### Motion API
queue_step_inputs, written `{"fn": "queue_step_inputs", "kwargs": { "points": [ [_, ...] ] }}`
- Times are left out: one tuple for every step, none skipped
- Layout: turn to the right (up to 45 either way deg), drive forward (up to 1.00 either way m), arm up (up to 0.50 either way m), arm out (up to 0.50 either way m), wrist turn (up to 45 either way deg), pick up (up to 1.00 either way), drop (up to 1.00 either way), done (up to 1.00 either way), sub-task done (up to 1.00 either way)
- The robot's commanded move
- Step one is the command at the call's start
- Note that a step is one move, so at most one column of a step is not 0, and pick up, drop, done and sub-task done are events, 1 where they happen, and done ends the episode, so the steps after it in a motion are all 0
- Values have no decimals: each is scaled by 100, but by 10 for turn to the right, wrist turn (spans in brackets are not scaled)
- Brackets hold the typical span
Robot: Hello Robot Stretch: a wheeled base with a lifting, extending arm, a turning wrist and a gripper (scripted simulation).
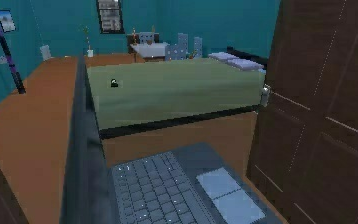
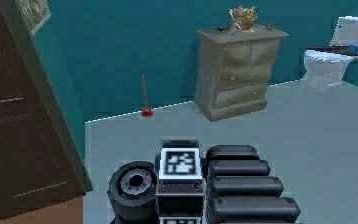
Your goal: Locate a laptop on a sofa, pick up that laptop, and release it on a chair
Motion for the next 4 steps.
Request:
{"fn": "queue_step_inputs", "kwargs": {
  "points": [
    [-180, 0, 0, 0, 0, 0, 0, 0, 0],
    [0, 100, 0, 0, 0, 0, 0, 0, 0],
    [-30, 0, 0, 0, 0, 0, 0, 0, 0],
    [0, 15, 0, 0, 0, 0, 0, 0, 0]
  ]
}}
